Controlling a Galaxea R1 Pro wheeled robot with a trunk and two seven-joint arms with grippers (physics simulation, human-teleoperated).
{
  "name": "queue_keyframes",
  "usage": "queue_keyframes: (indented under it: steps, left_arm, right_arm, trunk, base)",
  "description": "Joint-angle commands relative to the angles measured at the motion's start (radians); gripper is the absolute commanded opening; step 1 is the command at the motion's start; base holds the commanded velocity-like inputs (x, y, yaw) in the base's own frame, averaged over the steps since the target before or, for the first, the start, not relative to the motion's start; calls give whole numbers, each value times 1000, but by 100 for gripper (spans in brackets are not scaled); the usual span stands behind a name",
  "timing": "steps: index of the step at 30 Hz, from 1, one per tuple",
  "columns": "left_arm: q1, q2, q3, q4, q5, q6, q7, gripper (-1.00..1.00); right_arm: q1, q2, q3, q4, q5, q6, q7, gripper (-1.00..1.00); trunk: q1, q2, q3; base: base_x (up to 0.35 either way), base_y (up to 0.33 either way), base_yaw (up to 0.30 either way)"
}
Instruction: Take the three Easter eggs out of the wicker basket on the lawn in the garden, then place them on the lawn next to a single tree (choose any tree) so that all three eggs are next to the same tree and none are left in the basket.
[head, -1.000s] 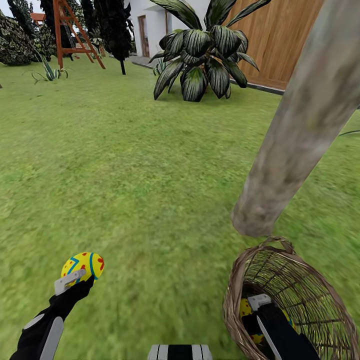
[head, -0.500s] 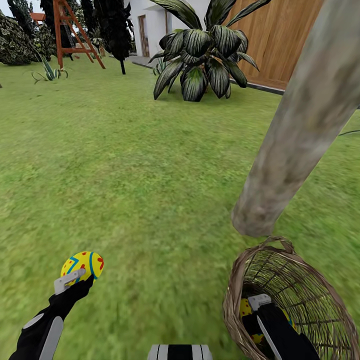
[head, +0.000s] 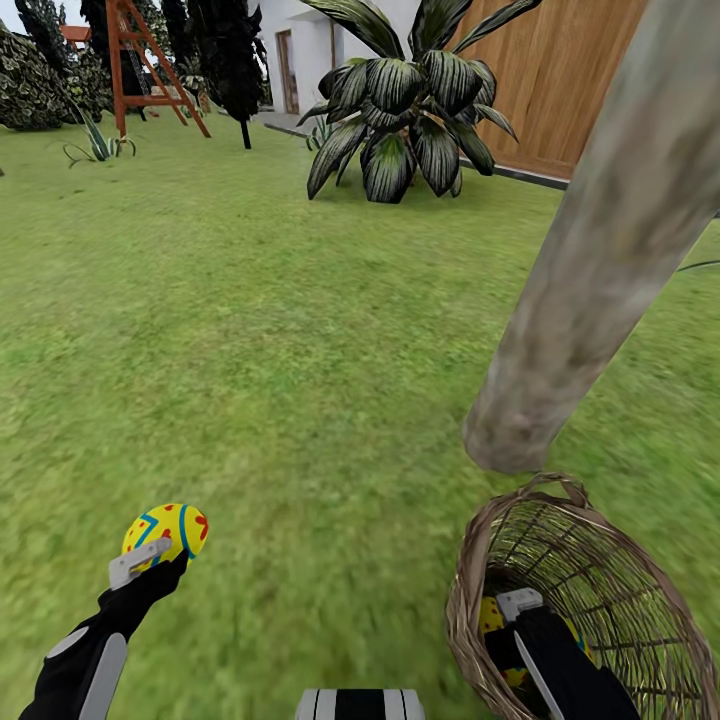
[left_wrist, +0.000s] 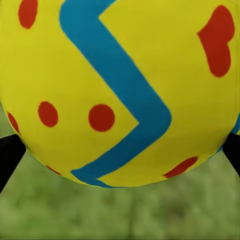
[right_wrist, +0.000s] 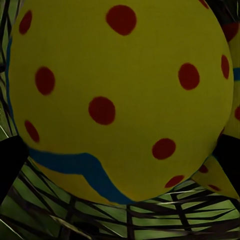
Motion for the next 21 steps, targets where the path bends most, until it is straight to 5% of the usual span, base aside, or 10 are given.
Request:
queue_keyframes:
  steps: [1,8,15,21]
  left_arm:
    - [0,0,-1,-1,10,6,3,-100]
    - [17,17,-18,16,9,23,3,-100]
    - [23,43,8,55,7,-16,-1,-100]
    - [23,43,6,123,7,-14,-2,-100]
  right_arm:
    - [0,-2,2,-2,3,5,9,-100]
    - [-4,-4,20,14,6,16,16,-100]
    - [-4,4,4,13,16,0,15,-100]
    - [-4,5,4,13,10,2,12,-100]
  trunk:
    - [0,0,-1]
    - [0,0,-1]
    - [0,0,-1]
    - [-3,1,22]
  base:
    - [0,0,0]
    - [0,0,0]
    - [0,0,0]
    - [0,0,0]
